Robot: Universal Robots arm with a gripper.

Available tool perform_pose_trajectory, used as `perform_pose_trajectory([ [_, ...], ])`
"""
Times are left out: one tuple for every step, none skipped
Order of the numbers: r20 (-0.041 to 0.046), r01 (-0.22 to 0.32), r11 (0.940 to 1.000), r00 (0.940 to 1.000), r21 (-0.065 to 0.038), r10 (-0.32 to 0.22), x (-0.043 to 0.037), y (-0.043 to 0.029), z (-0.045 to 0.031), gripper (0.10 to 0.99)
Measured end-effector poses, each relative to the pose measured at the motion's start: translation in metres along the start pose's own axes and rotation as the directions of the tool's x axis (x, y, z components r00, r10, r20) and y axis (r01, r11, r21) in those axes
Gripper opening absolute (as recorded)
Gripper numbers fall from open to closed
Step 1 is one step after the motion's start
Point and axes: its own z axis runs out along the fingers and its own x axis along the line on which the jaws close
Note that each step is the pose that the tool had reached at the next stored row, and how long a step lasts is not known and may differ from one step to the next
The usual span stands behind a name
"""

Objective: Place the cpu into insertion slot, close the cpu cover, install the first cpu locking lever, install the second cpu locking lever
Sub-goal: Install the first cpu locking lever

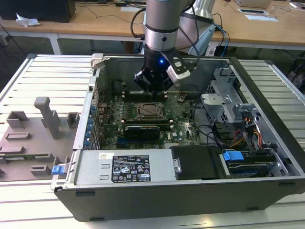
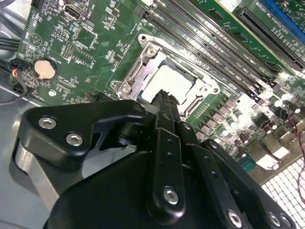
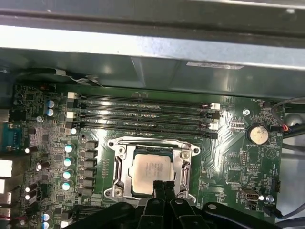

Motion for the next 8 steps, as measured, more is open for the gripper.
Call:
perform_pose_trajectory([
  [0.0000,0.000,1.0000,1.0000,0.000,0.000,0.0000,0.0000,-0.0007,0.106],
  [0.0000,0.000,1.0000,1.0000,0.000,0.000,0.0000,0.0000,-0.0015,0.106],
  [0.0000,0.000,1.0000,1.0000,0.000,0.000,0.0000,0.0000,-0.0023,0.106],
  [0.0000,0.000,1.0000,1.0000,0.000,0.000,0.0000,0.0000,-0.0035,0.106],
  [0.0000,0.000,1.0000,1.0000,0.000,0.000,0.0000,0.0000,-0.0045,0.106],
  [0.0000,0.000,1.0000,1.0000,0.000,0.000,0.0000,0.0000,-0.0058,0.106],
  [0.0000,0.000,1.0000,1.0000,0.000,0.000,0.0000,-0.0001,-0.0090,0.106],
  [-0.0001,0.000,1.0000,1.0000,0.000,0.000,0.0000,-0.0001,-0.0110,0.106],
])
